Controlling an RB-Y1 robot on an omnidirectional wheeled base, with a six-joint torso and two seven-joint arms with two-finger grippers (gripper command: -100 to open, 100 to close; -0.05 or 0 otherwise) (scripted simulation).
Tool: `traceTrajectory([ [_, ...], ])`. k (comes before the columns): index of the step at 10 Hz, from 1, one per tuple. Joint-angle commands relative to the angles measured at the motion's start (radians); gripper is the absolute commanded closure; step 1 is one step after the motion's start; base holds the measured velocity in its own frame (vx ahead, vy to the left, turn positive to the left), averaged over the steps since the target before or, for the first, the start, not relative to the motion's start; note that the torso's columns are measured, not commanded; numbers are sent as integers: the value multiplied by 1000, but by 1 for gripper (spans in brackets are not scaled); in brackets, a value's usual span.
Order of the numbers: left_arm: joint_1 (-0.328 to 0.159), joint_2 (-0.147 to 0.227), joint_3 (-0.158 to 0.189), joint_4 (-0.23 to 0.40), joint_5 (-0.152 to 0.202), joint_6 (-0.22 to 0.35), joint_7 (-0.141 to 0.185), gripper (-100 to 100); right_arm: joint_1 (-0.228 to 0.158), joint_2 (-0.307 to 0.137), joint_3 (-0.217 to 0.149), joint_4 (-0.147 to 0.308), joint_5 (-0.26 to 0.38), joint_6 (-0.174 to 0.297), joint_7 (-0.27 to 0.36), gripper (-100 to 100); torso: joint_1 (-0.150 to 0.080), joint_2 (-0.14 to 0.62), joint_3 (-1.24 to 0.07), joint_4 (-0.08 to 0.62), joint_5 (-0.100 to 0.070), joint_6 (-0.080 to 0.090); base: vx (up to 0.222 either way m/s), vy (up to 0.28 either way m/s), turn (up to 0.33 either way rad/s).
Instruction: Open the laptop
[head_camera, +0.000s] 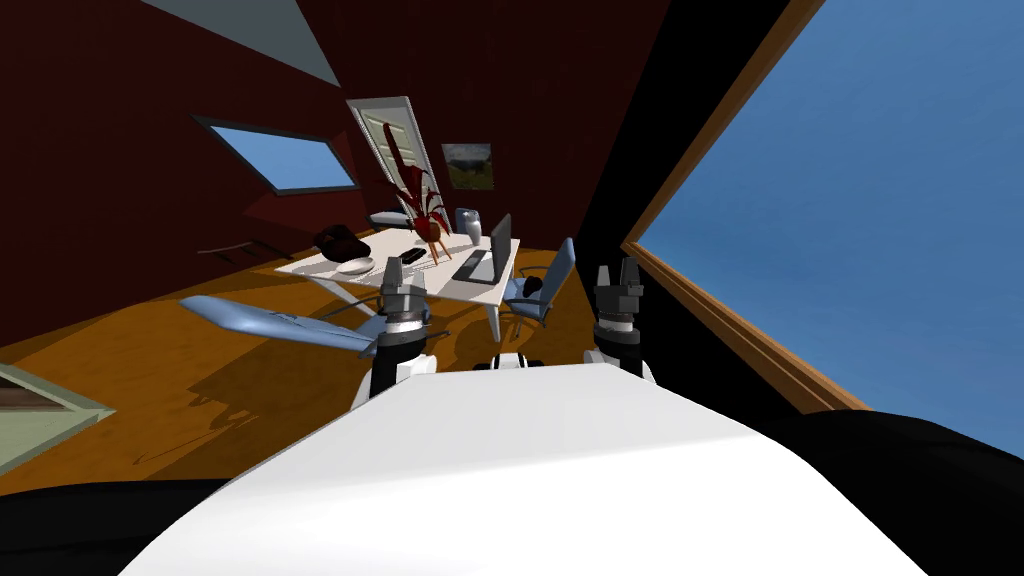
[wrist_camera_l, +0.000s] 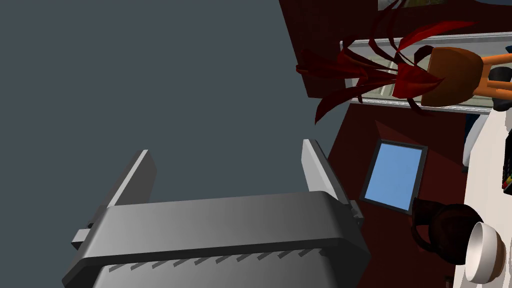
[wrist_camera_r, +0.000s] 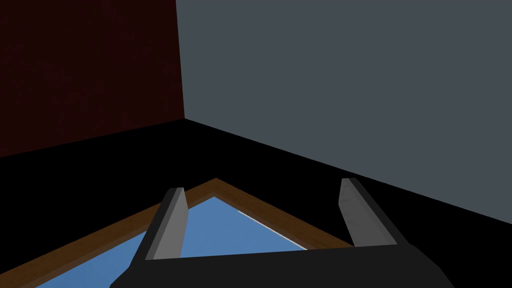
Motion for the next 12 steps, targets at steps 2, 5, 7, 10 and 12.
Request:
traceTrajectory([
  [2,-16,57,17,-7,20,61,19,-100,0,0,0,0,0,0,0,0,-1,12,-24,13,0,0,23,-54,7],
  [5,-34,93,39,-18,46,132,41,-100,0,0,0,0,0,0,0,0,1,13,-25,14,0,0,35,-66,8],
  [7,-48,114,57,-28,66,188,59,-100,0,0,0,0,0,0,0,0,0,13,-25,14,0,0,46,-83,9],
  [10,-64,132,76,-39,88,249,79,-100,0,0,0,0,0,0,0,0,1,13,-25,14,0,0,44,-80,9],
  [12,-80,148,96,-53,111,310,100,-100,0,0,0,0,0,0,0,0,2,15,-24,14,1,0,33,-62,8],
])
